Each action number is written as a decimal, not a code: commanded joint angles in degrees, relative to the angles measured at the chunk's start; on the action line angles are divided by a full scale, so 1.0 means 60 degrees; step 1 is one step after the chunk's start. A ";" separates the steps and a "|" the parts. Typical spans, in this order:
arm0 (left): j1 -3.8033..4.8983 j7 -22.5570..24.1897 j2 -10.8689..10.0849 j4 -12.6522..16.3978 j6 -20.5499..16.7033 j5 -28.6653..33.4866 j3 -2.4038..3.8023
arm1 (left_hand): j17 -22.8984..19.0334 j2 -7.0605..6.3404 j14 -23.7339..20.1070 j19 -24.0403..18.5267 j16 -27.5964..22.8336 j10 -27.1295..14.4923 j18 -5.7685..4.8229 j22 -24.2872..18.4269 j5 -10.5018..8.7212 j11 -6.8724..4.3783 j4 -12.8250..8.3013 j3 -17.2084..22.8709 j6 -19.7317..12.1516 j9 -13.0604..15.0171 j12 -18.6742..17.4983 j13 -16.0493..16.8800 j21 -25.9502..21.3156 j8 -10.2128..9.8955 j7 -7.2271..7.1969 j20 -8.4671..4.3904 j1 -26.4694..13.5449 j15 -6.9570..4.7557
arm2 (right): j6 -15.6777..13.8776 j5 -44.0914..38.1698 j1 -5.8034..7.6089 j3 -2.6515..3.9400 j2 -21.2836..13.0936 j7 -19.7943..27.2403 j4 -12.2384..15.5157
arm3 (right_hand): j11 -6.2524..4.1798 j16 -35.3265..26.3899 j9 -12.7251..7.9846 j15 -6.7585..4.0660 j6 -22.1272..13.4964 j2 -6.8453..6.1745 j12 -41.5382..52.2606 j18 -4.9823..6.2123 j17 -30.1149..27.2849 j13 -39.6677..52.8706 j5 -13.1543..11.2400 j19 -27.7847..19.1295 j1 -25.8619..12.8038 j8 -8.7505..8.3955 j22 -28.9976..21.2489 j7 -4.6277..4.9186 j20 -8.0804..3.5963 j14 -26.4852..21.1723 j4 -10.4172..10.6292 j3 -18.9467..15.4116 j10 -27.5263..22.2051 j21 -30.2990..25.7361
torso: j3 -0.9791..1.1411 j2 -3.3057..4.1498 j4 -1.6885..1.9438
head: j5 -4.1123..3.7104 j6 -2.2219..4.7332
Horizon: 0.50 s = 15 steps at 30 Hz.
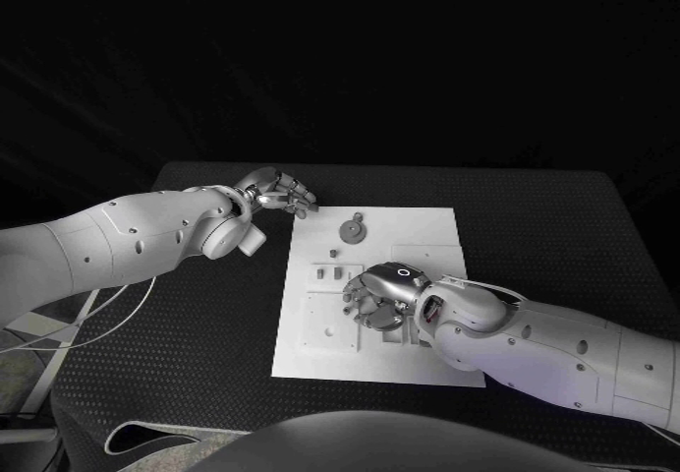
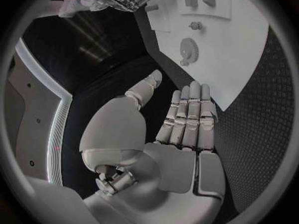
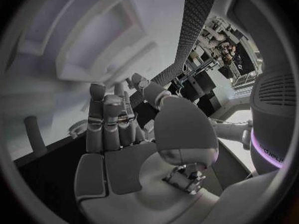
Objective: Assemble the parts on the task board
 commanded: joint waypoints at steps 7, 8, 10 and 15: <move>0.0008 0.0084 0.0010 -0.0005 0.0045 0.0062 0.0008 | 0.0018 0.0103 -0.0017 -0.0050 -0.0042 -0.0075 -0.0153 -0.0014 0.0003 -0.0003 0.0006 -0.0065 -0.0055 -0.0014 0.0041 -0.0012 0.0044 0.0036 0.0002 0.0050 0.0006 0.0065 | -0.0512 -0.0022 0.0305 0.0169 -0.0590 -0.0042 0.0626 | 0.0210 0.0132 0.0003 0.0012 0.0163 -0.0099 0.0128 0.0289 0.0013 0.0002 0.0036 0.0137 0.0047 0.0029 0.0210 -0.0049 -0.0043 0.0045 -0.0004 0.0026 -0.0147 0.0110 | 0.0008 -0.0006 -0.0015 | -0.0058 0.0072; 0.0008 0.0098 0.0027 -0.0037 0.0044 0.0062 0.0008 | 0.0019 0.0103 -0.0017 -0.0050 -0.0043 -0.0075 -0.0153 -0.0015 0.0003 -0.0003 0.0006 -0.0065 -0.0055 -0.0014 0.0041 -0.0012 0.0044 0.0036 0.0002 0.0050 0.0006 0.0065 | -0.0561 -0.0021 0.0341 0.0265 -0.0679 -0.0035 0.0716 | 0.0204 0.0139 0.0003 0.0007 0.0166 -0.0100 0.0135 0.0289 0.0012 0.0005 0.0036 0.0143 0.0048 0.0034 0.0210 -0.0051 -0.0045 0.0051 -0.0003 0.0027 -0.0127 0.0115 | 0.0009 -0.0009 -0.0020 | -0.0071 0.0102; 0.0008 0.0113 0.0024 -0.0039 0.0036 0.0062 0.0008 | 0.0020 0.0103 -0.0017 -0.0050 -0.0043 -0.0075 -0.0153 -0.0015 0.0003 -0.0003 0.0006 -0.0065 -0.0055 -0.0014 0.0041 -0.0012 0.0044 0.0037 0.0001 0.0050 0.0006 0.0065 | -0.0583 0.0009 0.0397 0.0398 -0.0828 -0.0028 0.0867 | 0.0195 0.0148 0.0003 -0.0001 0.0170 -0.0108 0.0144 0.0289 0.0010 0.0008 0.0035 0.0152 0.0045 0.0040 0.0210 -0.0054 -0.0048 0.0058 -0.0001 0.0027 -0.0101 0.0122 | 0.0009 -0.0017 -0.0025 | -0.0078 0.0117; 0.0007 0.0159 0.0029 -0.0072 0.0020 0.0075 0.0008 | 0.0024 0.0100 -0.0017 -0.0051 -0.0046 -0.0075 -0.0153 -0.0018 0.0002 -0.0003 0.0005 -0.0066 -0.0054 -0.0014 0.0044 -0.0013 0.0044 0.0038 0.0001 0.0050 0.0007 0.0065 | -0.0446 0.0111 0.0717 0.0763 -0.1380 -0.0046 0.1289 | 0.0164 0.0172 0.0002 -0.0031 0.0190 -0.0186 0.0165 0.0289 -0.0001 0.0017 0.0031 0.0181 -0.0026 0.0067 0.0209 -0.0063 -0.0054 0.0086 0.0024 0.0003 -0.0016 0.0144 | 0.0011 -0.0012 -0.0032 | -0.0136 0.0225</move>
